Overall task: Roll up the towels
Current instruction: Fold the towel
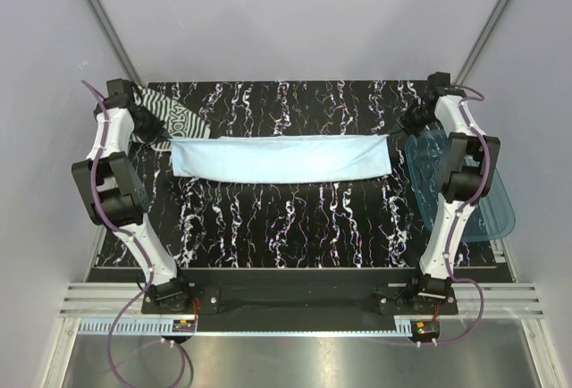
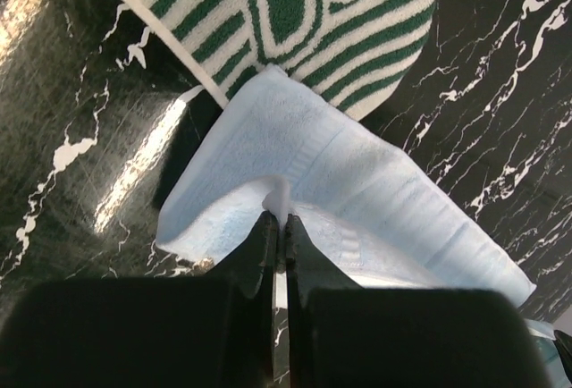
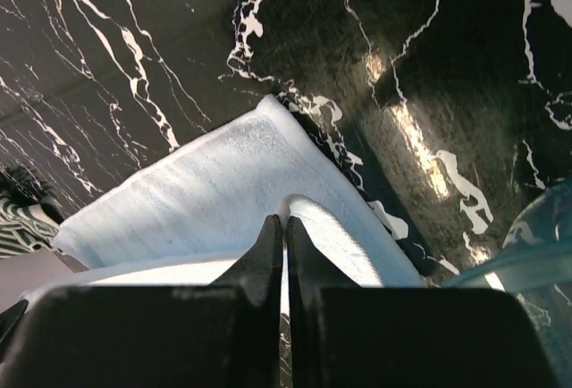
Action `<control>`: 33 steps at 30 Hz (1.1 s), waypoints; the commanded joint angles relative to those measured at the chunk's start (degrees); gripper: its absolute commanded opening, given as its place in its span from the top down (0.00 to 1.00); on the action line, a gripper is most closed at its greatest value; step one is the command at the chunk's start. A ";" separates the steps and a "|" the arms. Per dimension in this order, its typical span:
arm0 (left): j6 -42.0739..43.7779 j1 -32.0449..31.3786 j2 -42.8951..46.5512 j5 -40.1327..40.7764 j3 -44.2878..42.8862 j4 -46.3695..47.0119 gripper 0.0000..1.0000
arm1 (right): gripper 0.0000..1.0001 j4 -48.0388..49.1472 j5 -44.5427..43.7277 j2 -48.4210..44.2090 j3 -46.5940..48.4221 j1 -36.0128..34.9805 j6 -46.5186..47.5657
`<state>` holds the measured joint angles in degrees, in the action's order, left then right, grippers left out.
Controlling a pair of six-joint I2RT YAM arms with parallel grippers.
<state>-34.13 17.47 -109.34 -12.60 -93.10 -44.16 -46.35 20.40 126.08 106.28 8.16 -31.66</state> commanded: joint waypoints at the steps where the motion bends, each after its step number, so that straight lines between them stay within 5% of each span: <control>1: 0.38 -0.69 -2.80 2.58 -4.54 -0.05 1.00 | 1.00 -0.76 -1.33 2.32 4.63 -0.43 0.29; 9: 0.38 -2.97 -10.10 3.28 -9.64 -1.54 0.96 | 0.96 -4.27 -0.45 10.58 15.43 -0.96 0.02; 12: 0.82 -3.23 -12.12 2.50 -12.10 -1.89 0.78 | 0.72 -4.45 -0.28 11.90 17.46 -1.13 -0.16; 13: 1.25 -3.24 -12.30 2.32 -12.71 -2.07 0.68 | 0.55 -4.45 0.07 12.08 17.82 -1.22 -0.33; 20: 3.54 -3.24 -8.72 3.28 -16.68 -3.48 0.32 | 0.13 -6.56 1.04 10.77 23.44 -1.48 -0.07; 22: 4.59 -3.15 -5.82 3.89 -16.06 -3.21 0.22 | 0.10 -6.83 0.78 7.97 23.89 -1.66 0.02; 27: 5.13 -3.15 0.69 8.20 -12.73 -6.29 0.20 | 0.07 -6.21 -0.18 0.32 20.82 -3.67 1.42; 33: 1.09 -3.06 16.77 6.81 10.89 -0.85 0.23 | 0.09 -1.40 -0.45 -12.42 6.25 -7.89 1.69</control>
<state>-30.96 14.26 -98.94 -6.09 -90.89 -46.70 -50.68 20.12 122.26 118.80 3.03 -31.03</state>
